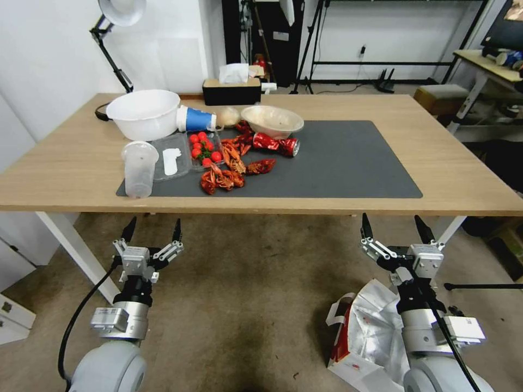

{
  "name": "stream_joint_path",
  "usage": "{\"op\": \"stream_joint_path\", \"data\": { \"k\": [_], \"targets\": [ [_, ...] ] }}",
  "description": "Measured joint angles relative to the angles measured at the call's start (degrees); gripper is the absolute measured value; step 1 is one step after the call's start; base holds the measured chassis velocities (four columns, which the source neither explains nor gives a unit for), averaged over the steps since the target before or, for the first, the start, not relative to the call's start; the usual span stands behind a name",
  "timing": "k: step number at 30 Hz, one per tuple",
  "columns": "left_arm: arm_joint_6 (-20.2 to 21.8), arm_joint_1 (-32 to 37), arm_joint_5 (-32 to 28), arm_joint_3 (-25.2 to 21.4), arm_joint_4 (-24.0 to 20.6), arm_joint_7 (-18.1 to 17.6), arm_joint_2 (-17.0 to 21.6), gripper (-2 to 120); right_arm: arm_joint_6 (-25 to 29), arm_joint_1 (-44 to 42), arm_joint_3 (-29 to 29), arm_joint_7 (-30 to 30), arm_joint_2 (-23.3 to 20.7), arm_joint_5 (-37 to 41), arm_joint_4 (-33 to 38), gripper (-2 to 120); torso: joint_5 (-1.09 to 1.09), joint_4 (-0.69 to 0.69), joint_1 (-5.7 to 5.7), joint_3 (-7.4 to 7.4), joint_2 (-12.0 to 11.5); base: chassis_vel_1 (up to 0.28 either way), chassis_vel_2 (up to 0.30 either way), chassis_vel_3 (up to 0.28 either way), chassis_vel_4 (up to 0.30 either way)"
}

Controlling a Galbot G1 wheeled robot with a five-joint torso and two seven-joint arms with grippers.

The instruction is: Pick up the food delivery bag from the floor and place it on the table.

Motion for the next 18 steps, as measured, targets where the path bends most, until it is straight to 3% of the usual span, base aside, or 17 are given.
{"op": "stream_joint_path", "data": {
  "k": [18],
  "targets": [
    [0.4, -0.1, 0.3, -0.1, 0.0, -0.2, 0.2, 96, -0.3, 0.7, -0.2, -0.4, -0.1, 0.1, -0.9, 100, 0.01, 0.00, -1.76, -2.69, -4.4, 0.000, 0.000, 0.000, 0.000]
  ]
}}
